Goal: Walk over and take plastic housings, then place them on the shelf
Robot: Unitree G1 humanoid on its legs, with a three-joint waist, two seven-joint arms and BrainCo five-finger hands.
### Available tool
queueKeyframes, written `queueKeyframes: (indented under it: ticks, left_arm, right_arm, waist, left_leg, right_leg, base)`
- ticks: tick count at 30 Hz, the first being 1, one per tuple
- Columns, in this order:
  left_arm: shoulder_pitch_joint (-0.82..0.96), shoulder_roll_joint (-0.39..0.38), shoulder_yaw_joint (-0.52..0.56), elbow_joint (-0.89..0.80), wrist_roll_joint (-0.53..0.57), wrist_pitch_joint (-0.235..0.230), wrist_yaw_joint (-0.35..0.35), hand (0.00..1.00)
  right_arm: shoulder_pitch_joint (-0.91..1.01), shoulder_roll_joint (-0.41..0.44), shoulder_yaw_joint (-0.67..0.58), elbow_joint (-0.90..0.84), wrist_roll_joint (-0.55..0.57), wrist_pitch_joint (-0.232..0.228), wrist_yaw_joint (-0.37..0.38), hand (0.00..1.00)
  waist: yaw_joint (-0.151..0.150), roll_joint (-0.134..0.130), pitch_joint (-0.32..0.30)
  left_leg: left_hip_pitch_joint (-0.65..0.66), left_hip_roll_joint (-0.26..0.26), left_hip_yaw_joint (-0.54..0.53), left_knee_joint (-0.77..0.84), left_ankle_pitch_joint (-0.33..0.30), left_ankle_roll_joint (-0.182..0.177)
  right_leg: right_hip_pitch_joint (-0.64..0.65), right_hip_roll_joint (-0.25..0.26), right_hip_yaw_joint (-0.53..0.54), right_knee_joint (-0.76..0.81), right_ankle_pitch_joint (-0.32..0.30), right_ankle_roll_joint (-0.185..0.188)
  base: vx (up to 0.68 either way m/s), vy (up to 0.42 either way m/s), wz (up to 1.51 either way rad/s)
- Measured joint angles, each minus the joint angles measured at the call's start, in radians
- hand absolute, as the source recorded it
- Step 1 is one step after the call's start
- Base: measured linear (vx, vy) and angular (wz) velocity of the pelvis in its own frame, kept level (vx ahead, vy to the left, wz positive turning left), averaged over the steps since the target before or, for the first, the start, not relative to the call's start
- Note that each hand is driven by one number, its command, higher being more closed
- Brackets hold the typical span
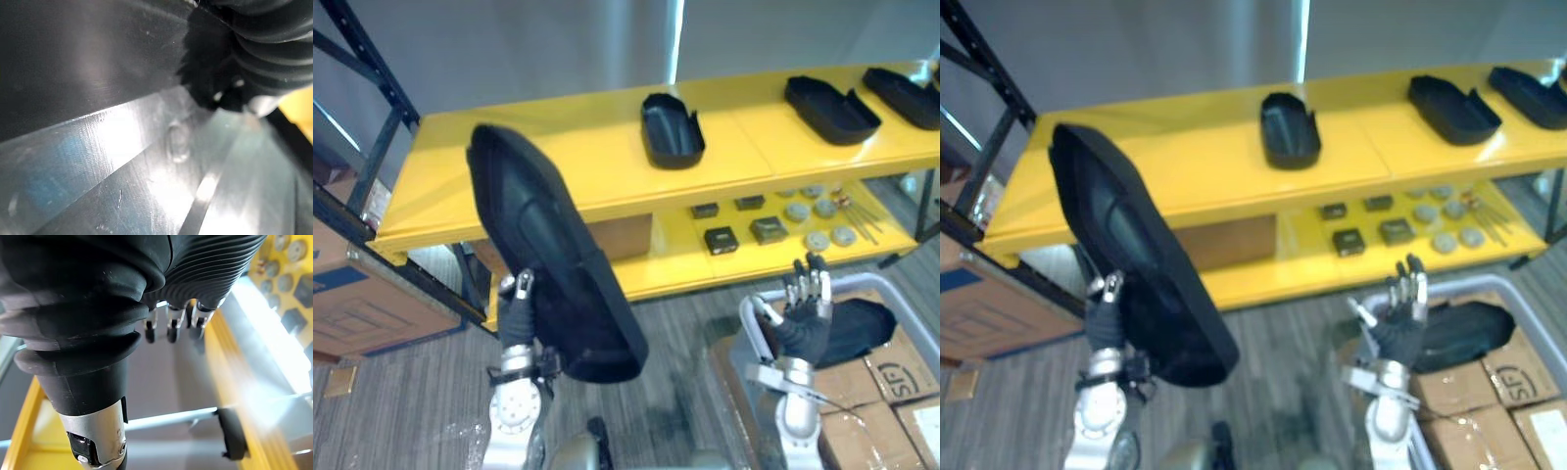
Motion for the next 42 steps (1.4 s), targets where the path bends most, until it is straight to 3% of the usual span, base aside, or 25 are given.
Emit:
queueKeyframes:
  ticks: [2,4,6,7,8,9,10,14,16,17,18,19,21,22,23,24,25,26,29,30,32,33,34,37,42]
  left_arm:
    - [-0.006,0.007,0.016,-0.001,0.000,0.000,0.000,1.00]
    - [-0.009,0.020,0.025,0.000,-0.001,0.002,0.002,1.00]
    - [-0.008,0.029,0.023,0.000,-0.001,0.003,0.003,1.00]
    - [-0.009,0.020,0.019,0.019,0.002,0.005,0.006,1.00]
    - [0.000,0.001,0.002,0.025,0.004,0.010,0.012,1.00]
    - [0.005,-0.007,-0.008,0.025,0.005,0.011,0.014,1.00]
    - [0.008,-0.019,-0.026,0.025,0.024,0.015,0.020,1.00]
    - [0.022,-0.019,-0.029,0.024,0.048,0.037,0.056,1.00]
    - [0.024,-0.012,-0.026,0.024,0.049,0.050,0.083,1.00]
    - [0.025,-0.010,-0.024,0.024,0.049,0.054,0.094,1.00]
    - [0.024,-0.015,-0.015,0.024,0.049,0.060,0.099,1.00]
    - [0.025,-0.016,-0.013,0.025,0.050,0.066,0.104,1.00]
    - [0.019,-0.015,-0.008,0.025,0.052,0.074,0.111,1.00]
    - [0.015,-0.015,-0.007,0.025,0.053,0.075,0.111,1.00]
    - [0.014,-0.016,-0.006,0.025,0.058,0.077,0.113,1.00]
    - [0.017,-0.019,-0.004,0.025,0.080,0.084,0.125,1.00]
    - [0.018,-0.019,0.002,0.027,0.084,0.090,0.131,1.00]
    - [0.018,-0.007,0.022,0.031,0.084,0.108,0.143,1.00]
    - [0.010,0.028,0.078,0.030,0.083,0.155,0.180,1.00]
    - [0.010,0.034,0.085,0.029,0.083,0.168,0.187,1.00]
    - [0.017,0.037,0.129,0.011,0.089,0.240,0.200,1.00]
    - [0.021,0.035,0.139,0.001,0.091,0.263,0.198,1.00]
    - [0.022,0.036,0.150,-0.007,0.095,0.318,0.197,1.00]
    - [0.015,0.043,0.157,-0.009,0.127,0.388,0.199,1.00]
    - [-0.185,0.195,0.215,0.105,0.116,0.551,0.186,1.00]
  right_arm:
    - [0.006,0.016,0.001,0.011,0.000,0.022,0.020,0.00]
    - [0.013,0.022,0.001,0.010,0.000,0.024,0.046,0.00]
    - [0.020,0.026,0.002,0.002,0.000,0.024,0.048,0.00]
    - [0.016,0.023,0.001,-0.001,0.000,0.022,0.045,0.00]
    - [0.017,0.012,-0.001,-0.012,-0.001,0.018,0.037,0.00]
    - [0.018,0.009,-0.001,-0.014,-0.001,0.017,0.034,0.00]
    - [0.015,0.008,0.001,-0.015,-0.009,0.017,0.007,0.00]
    - [0.009,0.010,0.004,-0.076,-0.117,0.015,-0.105,0.00]
    - [0.010,0.015,0.004,-0.118,-0.175,0.010,-0.157,0.00]
    - [0.018,0.013,0.003,-0.149,-0.220,0.005,-0.201,0.00]
    - [0.021,0.009,-0.005,-0.180,-0.257,-0.010,-0.244,0.00]
    - [0.021,0.010,-0.013,-0.189,-0.274,-0.016,-0.269,0.00]
    - [0.018,0.011,-0.069,-0.196,-0.326,-0.024,-0.370,0.00]
    - [0.016,0.010,-0.086,-0.195,-0.335,-0.024,-0.398,0.00]
    - [0.016,0.006,-0.120,-0.191,-0.342,-0.024,-0.444,0.00]
    - [0.020,-0.013,-0.158,-0.187,-0.357,-0.023,-0.491,0.00]
    - [0.018,-0.016,-0.173,-0.174,-0.360,-0.020,-0.513,0.00]
    - [0.019,-0.003,-0.190,-0.138,-0.360,-0.007,-0.547,0.00]
    - [0.075,0.057,-0.252,-0.072,-0.347,0.040,-0.584,0.00]
    - [0.090,0.066,-0.262,-0.057,-0.329,0.053,-0.584,0.00]
    - [0.153,0.106,-0.287,0.028,-0.263,0.107,-0.581,0.00]
    - [0.166,0.116,-0.292,0.050,-0.250,0.116,-0.578,0.00]
    - [0.205,0.122,-0.303,0.110,-0.221,0.142,-0.566,0.00]
    - [0.240,0.123,-0.332,0.215,-0.196,0.177,-0.531,0.00]
    - [0.252,0.122,-0.311,0.429,-0.174,0.273,-0.429,0.00]
  waist:
    - [-0.012,0.002,-0.010]
    - [-0.018,-0.001,-0.012]
    - [-0.017,-0.027,-0.022]
    - [-0.018,-0.019,-0.026]
    - [-0.020,0.010,-0.030]
    - [-0.021,0.018,-0.033]
    - [-0.019,0.033,-0.042]
    - [-0.016,0.036,-0.044]
    - [-0.012,0.020,-0.032]
    - [-0.009,0.009,-0.027]
    - [-0.003,0.018,-0.022]
    - [-0.001,0.018,-0.021]
    - [0.002,0.022,-0.028]
    - [0.002,0.020,-0.027]
    - [0.001,0.019,-0.026]
    - [-0.004,0.045,-0.033]
    - [-0.006,0.056,-0.035]
    - [-0.019,0.030,-0.039]
    - [-0.024,-0.024,-0.054]
    - [-0.024,-0.028,-0.057]
    - [-0.036,-0.037,-0.065]
    - [-0.041,-0.036,-0.064]
    - [-0.048,-0.023,-0.073]
    - [-0.055,0.006,-0.088]
    - [-0.071,0.038,-0.113]
  left_leg:
    - [0.019,0.013,0.006,-0.013,-0.003,0.008]
    - [0.026,0.023,0.006,-0.014,-0.005,0.003]
    - [0.027,0.009,0.017,0.008,-0.018,-0.021]
    - [0.028,0.009,0.012,0.019,-0.031,-0.032]
    - [0.029,0.022,0.014,0.011,-0.034,-0.037]
    - [0.029,0.026,0.016,0.006,-0.034,-0.037]
    - [0.029,0.036,0.018,-0.004,-0.035,-0.039]
    - [0.045,0.071,0.026,0.035,-0.072,-0.072]
    - [0.001,0.092,0.020,0.193,-0.100,-0.087]
    - [-0.068,0.117,0.019,0.367,-0.100,-0.086]
    - [-0.125,0.148,0.018,0.498,-0.096,-0.080]
    - [-0.130,0.153,0.020,0.523,-0.100,-0.074]
    - [-0.109,0.150,0.017,0.408,-0.137,-0.022]
    - [-0.109,0.147,0.013,0.365,-0.136,-0.024]
    - [-0.092,0.130,-0.008,0.237,-0.103,-0.050]
    - [-0.069,0.135,-0.034,0.105,0.014,-0.073]
    - [-0.042,0.130,-0.042,0.083,-0.002,-0.128]
    - [-0.017,0.092,-0.021,0.048,-0.002,-0.119]
    - [0.017,0.038,0.022,-0.015,0.006,-0.099]
    - [0.022,0.034,0.026,-0.021,0.005,-0.098]
    - [0.038,0.031,0.044,-0.041,0.005,-0.098]
    - [0.045,0.031,0.048,-0.049,0.005,-0.098]
    - [0.052,0.034,0.054,-0.063,0.006,-0.099]
    - [0.068,0.043,0.079,-0.080,0.005,-0.100]
    - [0.091,0.062,0.103,-0.102,0.007,-0.104]
  right_leg:
    - [-0.031,0.036,0.000,-0.050,-0.061,-0.005]
    - [-0.056,0.084,0.002,-0.168,-0.063,-0.008]
    - [-0.069,0.105,0.005,-0.330,0.044,-0.026]
    - [-0.058,0.110,0.003,-0.348,0.044,-0.005]
    - [-0.043,0.124,-0.001,-0.389,0.055,-0.009]
    - [-0.040,0.130,0.000,-0.406,0.061,-0.009]
    - [-0.031,0.143,-0.002,-0.435,0.069,-0.013]
    - [0.009,0.171,-0.001,-0.460,0.052,-0.025]
    - [0.031,0.169,0.001,-0.454,0.017,-0.035]
    - [0.046,0.165,0.005,-0.449,0.010,-0.041]
    - [0.069,0.167,0.008,-0.453,0.008,-0.044]
    - [0.077,0.164,0.009,-0.456,0.009,-0.043]
    - [0.086,0.134,0.035,-0.454,0.012,-0.028]
    - [0.084,0.121,0.042,-0.454,0.014,-0.025]
    - [0.074,0.093,0.057,-0.450,0.012,-0.001]
    - [0.064,0.089,0.075,-0.440,-0.003,0.035]
    - [0.063,0.086,0.087,-0.434,-0.010,0.048]
    - [0.063,0.051,0.103,-0.441,-0.013,0.051]
    - [0.064,0.000,0.120,-0.470,0.002,0.074]
    - [0.065,-0.004,0.122,-0.476,0.005,0.078]
    - [0.065,-0.005,0.123,-0.480,0.014,0.089]
    - [0.067,-0.004,0.123,-0.480,0.015,0.089]
    - [0.065,0.000,0.121,-0.481,0.019,0.088]
    - [0.065,0.008,0.119,-0.482,0.028,0.087]
    - [0.065,0.029,0.113,-0.482,0.055,0.077]
  base:
    - [0.13,0.034,0.00]
    - [0.13,-0.035,0.02]
    - [0.13,-0.084,-0.08]
    - [0.17,-0.103,-0.09]
    - [0.17,-0.099,-0.08]
    - [0.18,-0.068,-0.07]
    - [0.13,-0.059,-0.04]
    - [0.11,-0.050,-0.08]
    - [0.08,-0.038,-0.05]
    - [0.10,-0.003,-0.10]
    - [0.10,-0.003,-0.18]
    - [0.10,0.078,-0.24]
    - [0.16,0.156,-0.18]
    - [0.15,0.216,-0.14]
    - [0.09,0.244,-0.24]
    - [0.08,0.289,-0.36]
    - [0.09,0.307,-0.40]
    - [0.06,0.240,-0.30]
    - [0.07,0.194,-0.24]
    - [0.08,0.110,-0.21]
    - [0.08,0.047,-0.15]
    - [0.04,-0.009,-0.12]
    - [0.03,-0.018,-0.10]
    - [0.03,-0.018,-0.21]
    - [-0.04,-0.027,-0.14]
